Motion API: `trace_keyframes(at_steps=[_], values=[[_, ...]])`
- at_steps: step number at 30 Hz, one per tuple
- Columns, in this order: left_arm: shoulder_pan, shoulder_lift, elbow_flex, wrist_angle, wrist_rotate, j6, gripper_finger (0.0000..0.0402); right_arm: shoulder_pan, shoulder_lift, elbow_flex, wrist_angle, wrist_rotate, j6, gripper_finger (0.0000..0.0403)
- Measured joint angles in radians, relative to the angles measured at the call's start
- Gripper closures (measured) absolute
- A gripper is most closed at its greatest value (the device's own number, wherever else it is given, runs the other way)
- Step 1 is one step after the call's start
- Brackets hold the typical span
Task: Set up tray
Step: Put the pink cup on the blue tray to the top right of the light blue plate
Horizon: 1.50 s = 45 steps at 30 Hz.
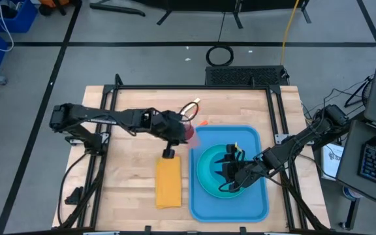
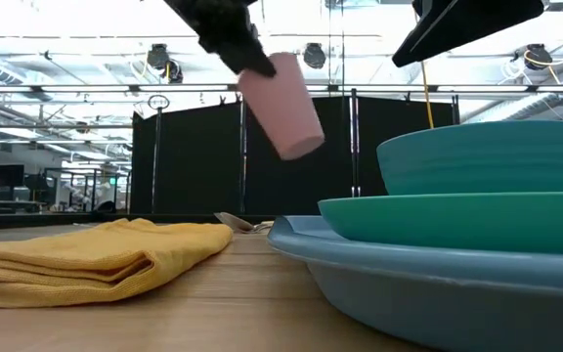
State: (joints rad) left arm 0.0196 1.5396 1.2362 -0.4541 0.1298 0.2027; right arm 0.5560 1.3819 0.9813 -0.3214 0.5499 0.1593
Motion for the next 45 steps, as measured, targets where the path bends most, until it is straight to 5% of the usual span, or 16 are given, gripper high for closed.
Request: trace_keyframes(at_steps=[9,22,45], values=[[0.097,0.081,0.043,-0.027,0.051,0.036,0.04,0.0,0.0,0.0,0.001,0.0,-0.008,0.0238],[0.107,0.338,0.302,-0.241,0.053,0.105,0.04,0.002,0.0,0.0,-0.009,-0.003,-0.006,0.0238],[0.076,0.416,0.307,-0.18,0.076,0.157,0.04,0.002,0.0,0.0,-0.009,-0.004,0.004,0.0238]])
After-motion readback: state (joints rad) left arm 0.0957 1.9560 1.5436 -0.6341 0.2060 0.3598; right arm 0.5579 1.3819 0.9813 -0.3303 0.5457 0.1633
